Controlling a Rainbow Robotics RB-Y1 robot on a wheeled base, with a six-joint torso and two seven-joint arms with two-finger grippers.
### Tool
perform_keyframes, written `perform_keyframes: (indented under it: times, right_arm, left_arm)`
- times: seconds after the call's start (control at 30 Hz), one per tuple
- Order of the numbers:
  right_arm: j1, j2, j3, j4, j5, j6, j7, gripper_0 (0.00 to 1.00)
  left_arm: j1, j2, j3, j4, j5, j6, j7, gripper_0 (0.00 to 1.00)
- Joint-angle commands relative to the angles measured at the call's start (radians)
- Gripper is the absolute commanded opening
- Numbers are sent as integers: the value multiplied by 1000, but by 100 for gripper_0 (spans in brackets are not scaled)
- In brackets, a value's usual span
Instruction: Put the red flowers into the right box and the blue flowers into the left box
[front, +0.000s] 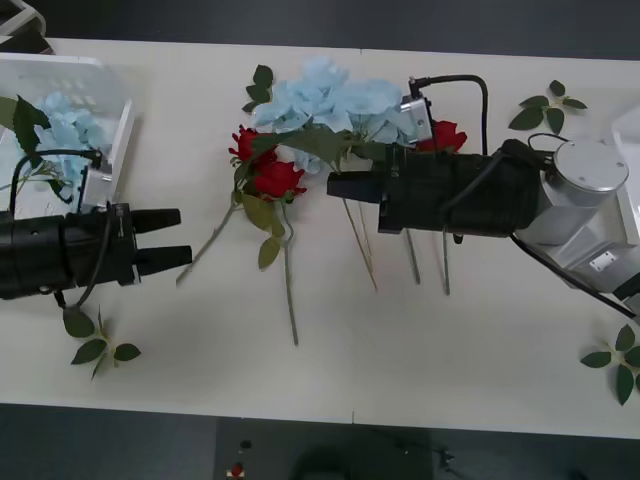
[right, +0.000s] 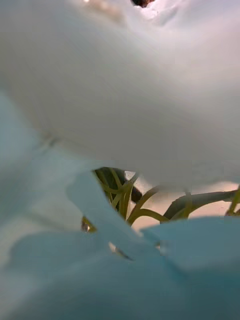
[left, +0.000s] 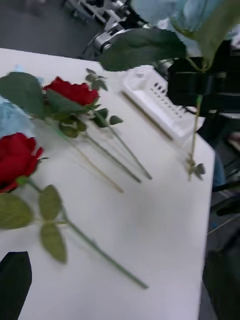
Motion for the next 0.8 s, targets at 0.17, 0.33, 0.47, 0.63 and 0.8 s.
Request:
perform_keyframes:
  times: [0.17,0.33,0.47,0.63,0.8]
  right_arm:
    - [-10,36,0,-19,-39,1,-10,0]
    - [-10,39,1,-41,-39,1,-10,0]
    - [-10,38,0,-55,-39,-8,-10,0]
    - [-12,38,0,-55,-39,-10,-10,0]
    - [-12,38,0,-55,-39,-8,-10,0]
  left_arm:
    - [-5,-166,-76,3,18,81,31,100]
    - [-5,-268,-110,29,29,66,31,100]
    - [-5,-334,-133,33,28,31,31,100]
    - [-19,-383,-174,33,29,-32,31,100]
    - [-42,-408,-216,33,34,-86,31,100]
